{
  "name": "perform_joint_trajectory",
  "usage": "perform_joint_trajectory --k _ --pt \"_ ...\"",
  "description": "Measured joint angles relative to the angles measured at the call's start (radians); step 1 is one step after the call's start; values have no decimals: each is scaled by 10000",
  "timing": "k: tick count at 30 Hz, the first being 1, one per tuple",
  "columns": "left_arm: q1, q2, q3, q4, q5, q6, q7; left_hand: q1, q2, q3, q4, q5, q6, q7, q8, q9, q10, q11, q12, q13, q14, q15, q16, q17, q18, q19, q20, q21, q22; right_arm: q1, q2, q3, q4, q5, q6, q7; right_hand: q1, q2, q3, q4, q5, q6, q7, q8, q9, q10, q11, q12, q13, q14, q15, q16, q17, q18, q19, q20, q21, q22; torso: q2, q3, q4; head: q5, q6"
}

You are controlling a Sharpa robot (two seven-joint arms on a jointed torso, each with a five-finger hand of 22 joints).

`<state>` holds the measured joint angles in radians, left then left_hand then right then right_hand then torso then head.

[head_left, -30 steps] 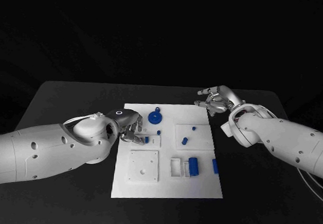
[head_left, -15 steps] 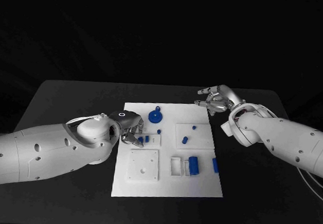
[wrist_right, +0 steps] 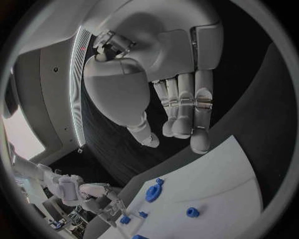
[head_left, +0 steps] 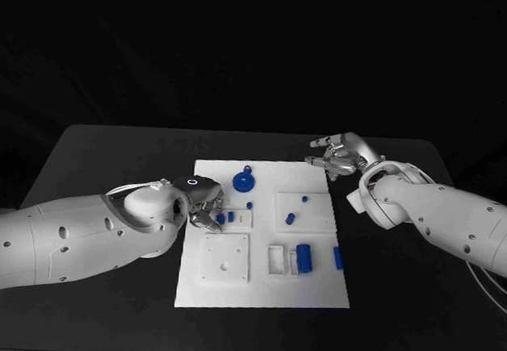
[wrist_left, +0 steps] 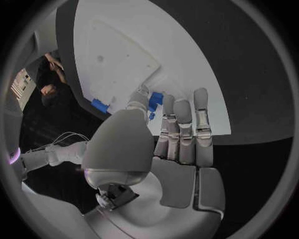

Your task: Assemble the parts on the task board

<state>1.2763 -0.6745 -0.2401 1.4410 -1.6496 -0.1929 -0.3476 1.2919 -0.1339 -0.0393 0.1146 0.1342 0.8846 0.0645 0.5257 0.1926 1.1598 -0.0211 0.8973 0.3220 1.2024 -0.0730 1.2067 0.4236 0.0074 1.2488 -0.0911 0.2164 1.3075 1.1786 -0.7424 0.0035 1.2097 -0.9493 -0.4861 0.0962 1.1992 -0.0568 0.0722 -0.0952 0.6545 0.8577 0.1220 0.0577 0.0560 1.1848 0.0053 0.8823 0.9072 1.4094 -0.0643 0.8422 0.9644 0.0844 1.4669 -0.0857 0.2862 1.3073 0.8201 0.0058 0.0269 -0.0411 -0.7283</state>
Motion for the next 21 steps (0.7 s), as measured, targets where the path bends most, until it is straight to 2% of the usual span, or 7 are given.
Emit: perform_joint_trajectory --k 10,15,21 --pt "-10 63 3 -102 -26 -14 10 -67 146 63 76 0 79 -17 -86 -1 70 -5 0 -19 0 0 46 17 0 0 0 1 -1 -1 1 0 0 3 3 0 0 0 0 0 0 0 0 0 0 0 0 0 -1 0 0 0 1 0 0 0 0 0 -1 5 0 -12 -6" --pt "-14 98 6 -161 -26 -11 19 -96 174 57 137 0 517 -20 -479 -7 140 -5 -21 -19 0 0 46 42 0 0 0 1 -1 -2 2 0 0 4 5 0 0 0 0 0 0 0 0 0 0 0 0 0 -1 0 0 0 8 1 0 0 0 0 -1 7 0 -21 -12" --pt "-19 163 14 -229 -26 -7 22 -157 235 97 347 -80 784 -78 -767 46 140 -5 -40 -19 0 0 46 69 0 0 -1 1 -2 -3 2 0 0 4 6 0 0 0 0 0 0 0 0 0 0 0 0 0 -2 0 0 0 8 0 0 0 0 0 -3 6 0 -32 -19"
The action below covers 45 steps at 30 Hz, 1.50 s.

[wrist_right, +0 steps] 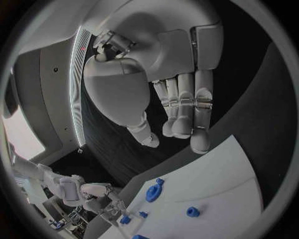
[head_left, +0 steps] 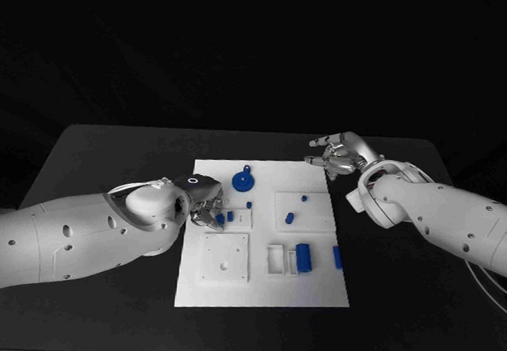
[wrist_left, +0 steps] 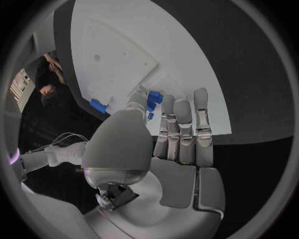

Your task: Assemble the parts on the task board

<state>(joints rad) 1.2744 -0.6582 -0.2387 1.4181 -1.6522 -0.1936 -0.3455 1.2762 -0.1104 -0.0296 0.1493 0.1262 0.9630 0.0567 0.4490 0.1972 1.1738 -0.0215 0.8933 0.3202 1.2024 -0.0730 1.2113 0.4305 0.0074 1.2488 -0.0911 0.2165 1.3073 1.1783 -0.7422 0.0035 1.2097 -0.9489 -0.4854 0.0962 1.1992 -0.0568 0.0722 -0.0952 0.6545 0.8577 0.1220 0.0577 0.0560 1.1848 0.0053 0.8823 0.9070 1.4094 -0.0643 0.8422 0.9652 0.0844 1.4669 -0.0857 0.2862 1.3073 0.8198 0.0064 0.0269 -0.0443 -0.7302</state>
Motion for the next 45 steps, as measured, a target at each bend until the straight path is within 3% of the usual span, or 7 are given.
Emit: perform_joint_trajectory --k 11,19,25,31,37,40,45 --pt "-13 123 19 -101 0 4 -17 0 0 9 44 -73 266 -13 -396 93 90 -16 -44 1 73 -1 0 24 0 0 0 0 7 0 0 0 2 1 2 0 0 0 0 0 0 0 0 0 0 0 0 0 -2 0 0 0 -1 0 0 0 0 0 0 -2 0 -29 -14" --pt "-19 199 36 -166 0 21 -82 -205 -204 49 382 -634 306 -15 -523 147 90 -16 -44 1 73 -1 0 35 1 0 0 1 6 0 0 0 3 2 5 0 0 0 0 0 0 0 0 0 0 0 0 0 -2 0 0 0 -2 0 0 0 0 0 0 -1 0 -43 -25" --pt "-19 256 46 -204 -4 45 -133 -257 -256 117 544 -694 334 -42 -551 147 90 -16 -44 4 73 -2 0 45 0 0 0 1 6 0 -2 0 5 3 8 -2 0 0 0 0 0 0 0 0 0 0 0 0 -3 0 0 0 -2 0 0 0 0 0 1 -1 0 -50 -29" --pt "-27 296 64 -240 -16 75 -162 385 385 97 -275 -419 670 -89 -758 134 127 -53 -44 15 109 -38 0 59 1 0 0 29 5 0 -3 0 7 3 12 -3 0 0 0 0 0 0 0 0 0 0 0 0 -4 0 0 0 -3 0 0 0 0 0 0 -1 1 -61 -36" --pt "-30 310 85 -204 -17 128 -132 1027 972 -124 -1146 -14 1370 -149 -1484 -165 182 -68 -44 65 109 -37 0 82 0 36 -37 58 4 0 -8 0 10 3 14 -3 0 0 0 0 0 0 0 0 0 0 0 0 -4 0 0 0 -3 0 0 0 0 0 -5 -1 1 -82 -48" --pt "-22 287 97 -175 -16 161 -111 1295 1185 -357 -1476 21 1741 -177 -2025 -328 142 -107 -44 93 109 -36 0 82 1 36 -37 135 4 0 -11 0 12 3 15 -3 0 0 0 0 0 0 0 0 0 0 0 0 -5 0 0 0 -3 -1 0 0 0 0 -5 -1 3 -89 -52" --pt "-17 216 106 -123 -16 208 -66 1347 1236 -501 -1545 8 1788 -178 -2407 -419 105 -143 -44 93 108 -37 0 82 1 36 -37 135 3 0 -26 0 15 3 16 -3 0 0 0 0 0 0 0 0 0 0 0 0 -5 0 0 0 -4 0 0 0 0 0 -5 -1 5 -101 -53"
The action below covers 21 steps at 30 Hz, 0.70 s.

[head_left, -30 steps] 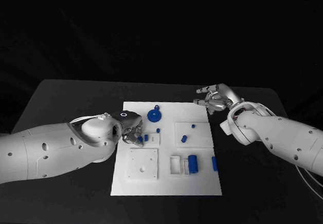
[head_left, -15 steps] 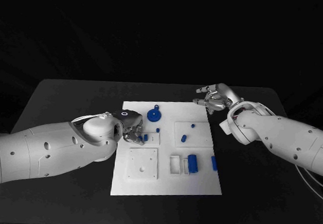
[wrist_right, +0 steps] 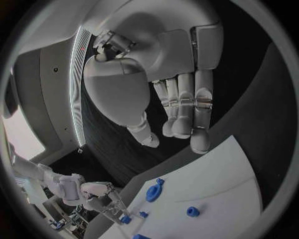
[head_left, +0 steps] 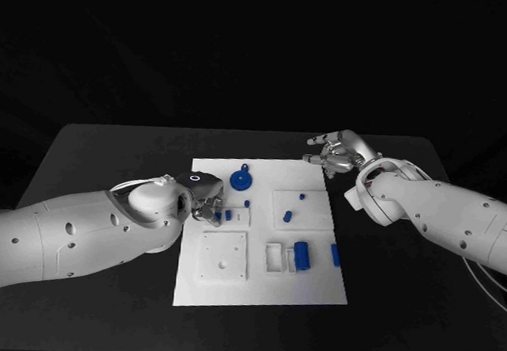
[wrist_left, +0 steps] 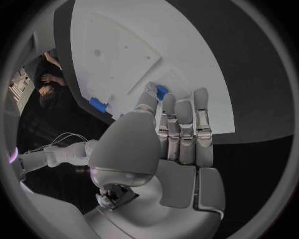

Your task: Assemble the parts on the task board

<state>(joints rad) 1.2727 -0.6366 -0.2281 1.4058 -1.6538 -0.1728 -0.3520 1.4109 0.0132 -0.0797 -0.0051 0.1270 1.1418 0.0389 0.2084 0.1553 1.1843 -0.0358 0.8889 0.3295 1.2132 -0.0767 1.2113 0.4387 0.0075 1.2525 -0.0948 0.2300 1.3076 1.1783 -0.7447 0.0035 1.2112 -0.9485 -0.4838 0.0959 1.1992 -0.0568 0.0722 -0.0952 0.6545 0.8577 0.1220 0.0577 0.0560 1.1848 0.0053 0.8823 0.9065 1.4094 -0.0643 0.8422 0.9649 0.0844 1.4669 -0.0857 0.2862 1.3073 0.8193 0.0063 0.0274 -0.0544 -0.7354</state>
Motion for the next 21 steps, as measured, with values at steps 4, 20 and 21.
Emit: perform_joint_trajectory --k 4,20,21 --pt "-1 -53 3 36 0 1 25 -18 -14 -46 165 -46 37 42 -195 -74 -3 -4 0 0 0 0 0 -1 0 0 0 0 0 0 -5 0 1 0 1 0 0 0 0 0 0 0 0 0 0 0 0 0 0 0 0 0 0 1 0 0 0 0 0 -1 5 -3 9" --pt "-76 -348 -36 159 34 -407 331 -404 249 40 1026 -47 -81 176 -578 -656 16 14 -80 -33 106 -35 -51 -2 0 36 -36 -67 -2 -1 -11 0 0 2 5 0 0 0 0 0 0 0 0 0 0 0 0 0 7 0 0 0 -1 0 0 0 0 0 -4 -10 5 9 81" --pt "-79 -362 -38 163 43 -430 359 -398 322 45 1032 -47 -82 177 -581 -702 16 14 -80 -38 107 -35 -51 -3 0 36 -36 -66 -2 -1 -11 0 0 2 5 0 0 0 0 0 0 0 0 0 0 0 0 0 7 0 0 0 -1 0 0 0 0 0 -4 -10 6 9 84"
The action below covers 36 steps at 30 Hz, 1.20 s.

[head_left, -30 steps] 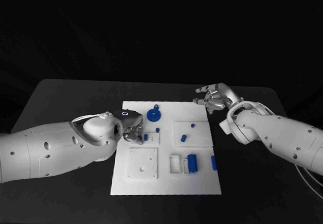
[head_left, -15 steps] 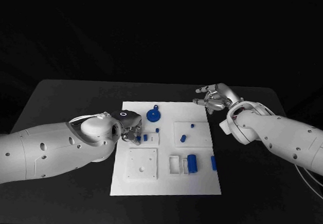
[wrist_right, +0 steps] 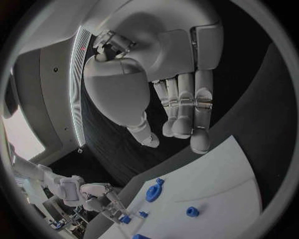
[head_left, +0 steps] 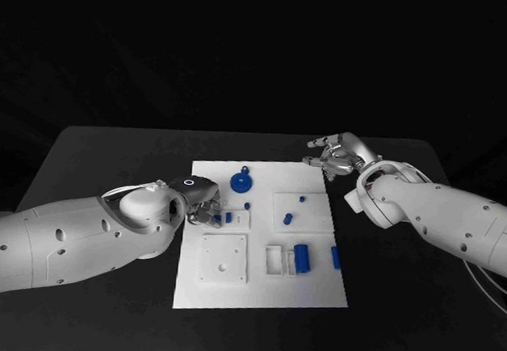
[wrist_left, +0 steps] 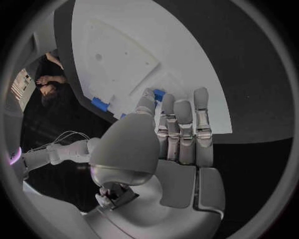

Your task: Assemble the parts on the task board

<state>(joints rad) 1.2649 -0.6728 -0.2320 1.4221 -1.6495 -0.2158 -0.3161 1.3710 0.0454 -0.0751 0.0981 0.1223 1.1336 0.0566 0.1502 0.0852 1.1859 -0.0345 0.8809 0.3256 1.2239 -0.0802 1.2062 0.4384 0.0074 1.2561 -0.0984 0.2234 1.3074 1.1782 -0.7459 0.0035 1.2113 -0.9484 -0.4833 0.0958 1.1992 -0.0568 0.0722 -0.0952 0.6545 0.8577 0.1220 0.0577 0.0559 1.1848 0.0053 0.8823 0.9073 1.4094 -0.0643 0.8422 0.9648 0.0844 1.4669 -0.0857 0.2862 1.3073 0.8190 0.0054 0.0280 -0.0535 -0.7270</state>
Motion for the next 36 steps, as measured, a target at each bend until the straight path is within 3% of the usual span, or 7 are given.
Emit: perform_joint_trajectory --k 11,22,32,35,36 --pt "-23 -176 -23 82 149 -173 287 262 488 75 146 94 -286 177 -312 -215 4 49 -105 -44 34 35 -143 -46 0 37 38 -167 -1 -8 -7 0 -4 0 1 4 0 0 0 0 0 36 36 0 0 0 0 40 32 34 -34 0 31 0 0 0 0 0 1 0 0 0 28" --pt "-32 -312 -30 172 270 -230 407 397 716 152 317 100 -345 171 -485 -219 -12 66 -190 -74 35 37 -212 -56 0 37 38 -282 -1 -22 -13 0 -7 0 5 5 0 0 0 0 0 36 36 0 0 0 0 40 32 34 -33 0 31 0 0 0 0 0 1 -1 0 -2 56" --pt "-33 -349 -32 219 330 -244 529 670 1143 312 245 174 -348 181 -671 -219 -15 101 -230 -91 35 43 -259 -67 0 73 74 -404 6 -32 -16 -1 -8 1 10 10 0 0 0 0 0 36 36 0 0 0 0 40 31 34 -33 0 30 0 0 0 0 0 2 6 -2 5 87" --pt "-30 -356 -27 229 341 -256 576 777 1250 312 244 358 -311 187 -701 -218 -47 136 -243 -97 49 58 -298 -67 0 73 74 -404 6 -34 -18 -1 -8 1 11 12 0 0 0 0 0 36 36 0 0 1 0 40 31 34 -33 0 30 0 0 0 0 0 2 6 -5 5 97" --pt "-28 -358 -25 234 345 -264 596 788 1261 312 244 683 -311 186 -707 -219 -47 136 -275 -106 49 58 -298 -67 0 72 74 -404 5 -35 -18 -1 -8 1 11 13 0 0 0 0 0 35 36 0 0 0 0 40 31 34 -33 0 30 0 0 0 0 0 2 6 -5 5 99"
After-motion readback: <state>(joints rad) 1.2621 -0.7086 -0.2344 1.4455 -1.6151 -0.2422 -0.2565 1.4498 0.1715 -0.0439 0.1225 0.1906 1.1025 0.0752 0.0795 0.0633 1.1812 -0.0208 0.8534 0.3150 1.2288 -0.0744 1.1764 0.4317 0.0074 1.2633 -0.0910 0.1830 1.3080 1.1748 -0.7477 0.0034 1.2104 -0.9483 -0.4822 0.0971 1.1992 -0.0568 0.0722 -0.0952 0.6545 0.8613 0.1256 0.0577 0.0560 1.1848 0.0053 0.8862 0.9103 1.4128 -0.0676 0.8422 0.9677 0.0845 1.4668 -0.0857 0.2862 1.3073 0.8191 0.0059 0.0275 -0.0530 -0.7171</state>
